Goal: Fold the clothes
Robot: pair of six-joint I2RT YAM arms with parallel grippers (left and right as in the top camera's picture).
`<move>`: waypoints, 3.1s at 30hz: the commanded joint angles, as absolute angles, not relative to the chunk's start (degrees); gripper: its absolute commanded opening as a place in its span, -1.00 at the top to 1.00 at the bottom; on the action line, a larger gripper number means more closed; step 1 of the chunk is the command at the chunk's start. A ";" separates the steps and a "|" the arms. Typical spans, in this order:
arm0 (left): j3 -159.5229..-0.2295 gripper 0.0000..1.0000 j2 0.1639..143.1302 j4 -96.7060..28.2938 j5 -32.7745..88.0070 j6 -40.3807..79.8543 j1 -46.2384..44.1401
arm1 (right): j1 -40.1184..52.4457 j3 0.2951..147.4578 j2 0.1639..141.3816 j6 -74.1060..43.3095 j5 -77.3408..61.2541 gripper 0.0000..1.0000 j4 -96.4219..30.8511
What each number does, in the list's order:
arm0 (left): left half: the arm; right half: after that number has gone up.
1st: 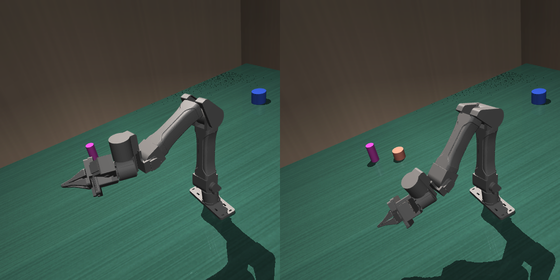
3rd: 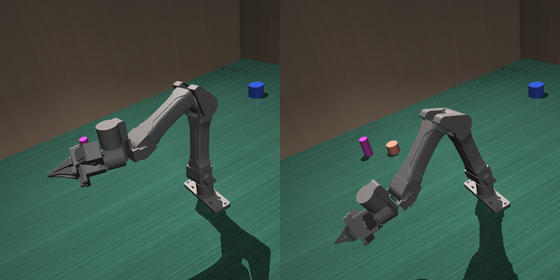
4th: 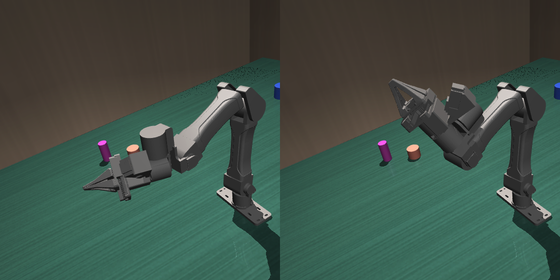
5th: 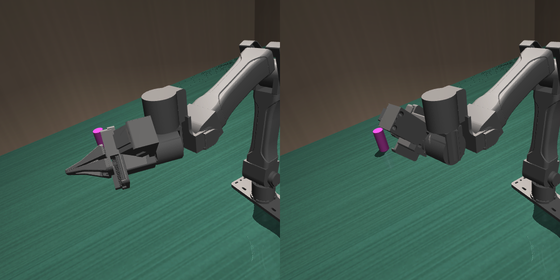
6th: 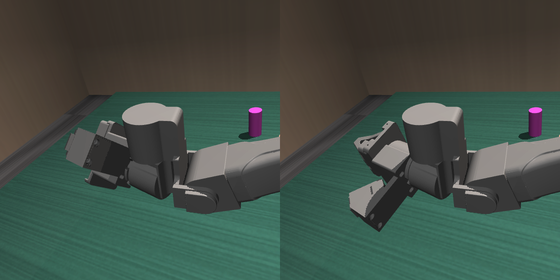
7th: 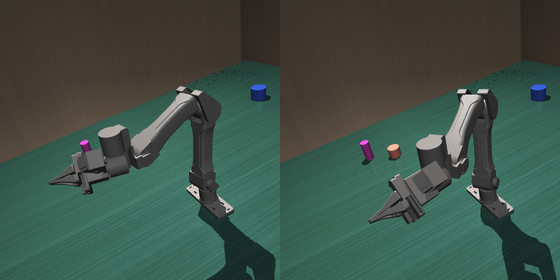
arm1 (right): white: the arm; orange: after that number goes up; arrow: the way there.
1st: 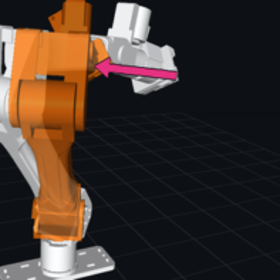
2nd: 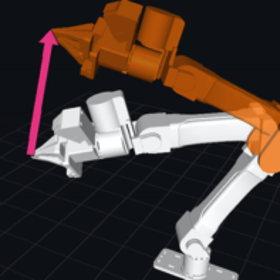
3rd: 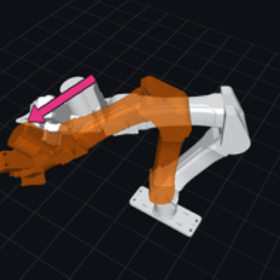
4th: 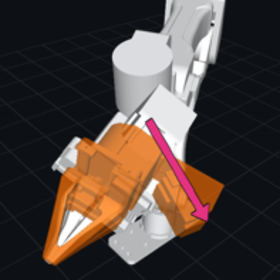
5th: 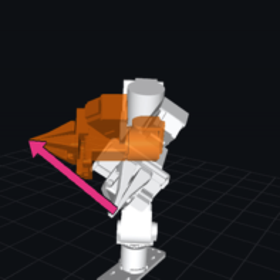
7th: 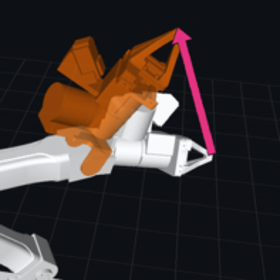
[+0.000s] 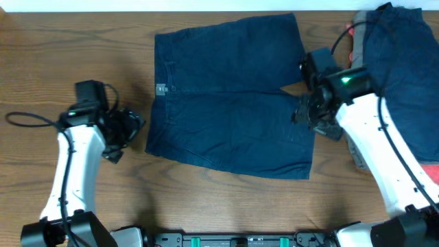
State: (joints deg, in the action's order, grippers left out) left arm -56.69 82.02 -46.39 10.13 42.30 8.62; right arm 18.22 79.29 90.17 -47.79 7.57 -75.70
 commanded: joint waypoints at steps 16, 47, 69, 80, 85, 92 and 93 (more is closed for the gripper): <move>-50.46 -0.60 90.87 -40.99 5.13 56.07 0.12 | 18.46 62.19 90.43 -54.85 6.94 -0.29 -64.18; -50.46 0.88 98.70 -33.69 6.57 50.61 0.25 | 25.30 54.72 90.45 -61.43 3.38 0.28 -59.92; -50.46 0.88 98.70 -33.78 6.33 49.34 0.25 | 25.08 43.29 90.45 -67.33 4.08 -0.08 -51.96; -50.46 0.88 98.70 -33.76 6.35 49.32 0.23 | 24.82 40.34 90.87 -69.84 8.84 0.06 -43.09; -50.48 0.88 98.67 -33.76 6.39 48.62 0.25 | 24.82 38.33 91.53 -69.82 8.36 0.85 -41.17; -52.01 0.88 92.31 -35.92 6.35 43.77 0.36 | 23.07 39.57 89.91 -66.46 8.34 0.98 -42.81; -52.64 0.88 90.06 -36.73 6.35 42.78 0.34 | 22.22 40.36 88.90 -64.77 8.34 0.98 -43.51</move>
